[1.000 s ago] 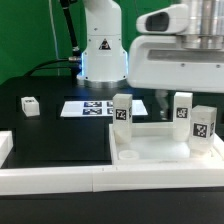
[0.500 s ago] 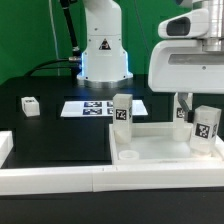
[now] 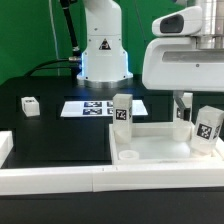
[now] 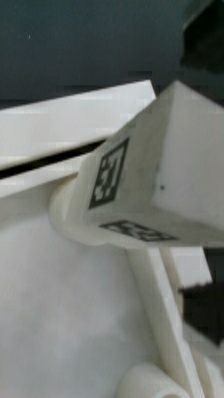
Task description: Assemble square table
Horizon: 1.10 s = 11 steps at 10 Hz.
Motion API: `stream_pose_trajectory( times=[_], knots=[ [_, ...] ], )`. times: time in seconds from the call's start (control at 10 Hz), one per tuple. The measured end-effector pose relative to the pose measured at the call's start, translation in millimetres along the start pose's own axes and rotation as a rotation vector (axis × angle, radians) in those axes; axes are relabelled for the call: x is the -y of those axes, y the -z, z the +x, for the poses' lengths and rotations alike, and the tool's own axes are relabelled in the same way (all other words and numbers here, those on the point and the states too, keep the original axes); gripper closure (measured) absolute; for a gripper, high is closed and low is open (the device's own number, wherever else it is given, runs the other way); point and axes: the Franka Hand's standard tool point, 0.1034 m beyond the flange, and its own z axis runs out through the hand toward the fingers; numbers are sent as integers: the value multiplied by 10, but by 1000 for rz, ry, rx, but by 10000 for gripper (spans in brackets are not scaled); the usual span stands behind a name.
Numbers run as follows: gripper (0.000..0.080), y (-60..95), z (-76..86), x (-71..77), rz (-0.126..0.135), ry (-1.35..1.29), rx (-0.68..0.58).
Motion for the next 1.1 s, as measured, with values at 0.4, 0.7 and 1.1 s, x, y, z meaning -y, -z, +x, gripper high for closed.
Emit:
stream_pose_trajectory(
  times=[0.4, 0.7, 1.1],
  knots=[
    [508, -1, 14, -26, -2, -164, -1],
    [508, -10, 26, -54, -5, -361, -3],
    [508, -32, 1, -174, 50, -940, -23]
  ],
)
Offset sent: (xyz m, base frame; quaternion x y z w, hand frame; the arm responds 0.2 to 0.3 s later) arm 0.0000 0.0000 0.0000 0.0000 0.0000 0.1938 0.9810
